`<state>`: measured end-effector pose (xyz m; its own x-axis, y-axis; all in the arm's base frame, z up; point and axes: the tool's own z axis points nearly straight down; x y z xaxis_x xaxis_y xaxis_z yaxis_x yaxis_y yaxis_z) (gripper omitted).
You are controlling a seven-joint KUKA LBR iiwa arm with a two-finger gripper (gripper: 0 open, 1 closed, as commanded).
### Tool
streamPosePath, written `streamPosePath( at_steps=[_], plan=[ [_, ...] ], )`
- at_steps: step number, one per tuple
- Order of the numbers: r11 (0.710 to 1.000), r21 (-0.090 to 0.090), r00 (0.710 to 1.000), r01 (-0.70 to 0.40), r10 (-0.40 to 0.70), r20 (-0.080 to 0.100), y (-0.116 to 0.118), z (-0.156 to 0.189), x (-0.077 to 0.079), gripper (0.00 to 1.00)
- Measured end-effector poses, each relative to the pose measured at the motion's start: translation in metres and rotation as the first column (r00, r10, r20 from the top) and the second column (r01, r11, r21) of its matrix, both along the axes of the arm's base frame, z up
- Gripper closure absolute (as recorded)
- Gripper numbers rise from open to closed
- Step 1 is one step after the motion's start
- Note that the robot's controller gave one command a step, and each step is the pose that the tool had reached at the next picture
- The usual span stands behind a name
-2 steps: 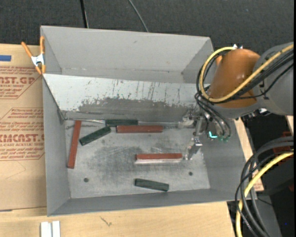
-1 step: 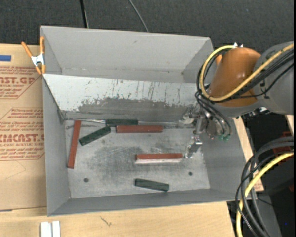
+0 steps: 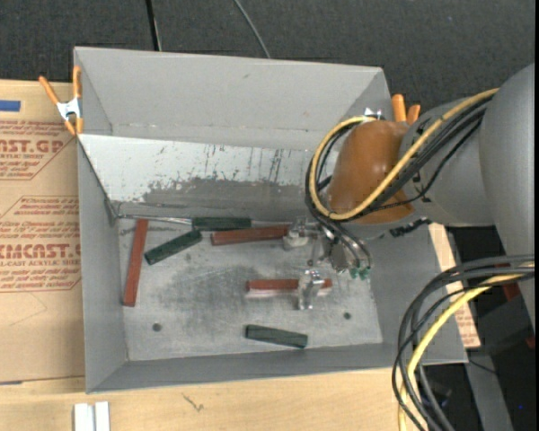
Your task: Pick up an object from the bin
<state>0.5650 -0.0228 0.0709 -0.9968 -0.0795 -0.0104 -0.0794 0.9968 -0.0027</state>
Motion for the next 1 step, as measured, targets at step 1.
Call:
streamPosePath(
  at_steps=[1],
  plan=[
    [0.994, 0.003, 0.994, 0.113, -0.113, -0.010, -0.0038, 0.0600, 0.0009, 0.00]
  ],
)
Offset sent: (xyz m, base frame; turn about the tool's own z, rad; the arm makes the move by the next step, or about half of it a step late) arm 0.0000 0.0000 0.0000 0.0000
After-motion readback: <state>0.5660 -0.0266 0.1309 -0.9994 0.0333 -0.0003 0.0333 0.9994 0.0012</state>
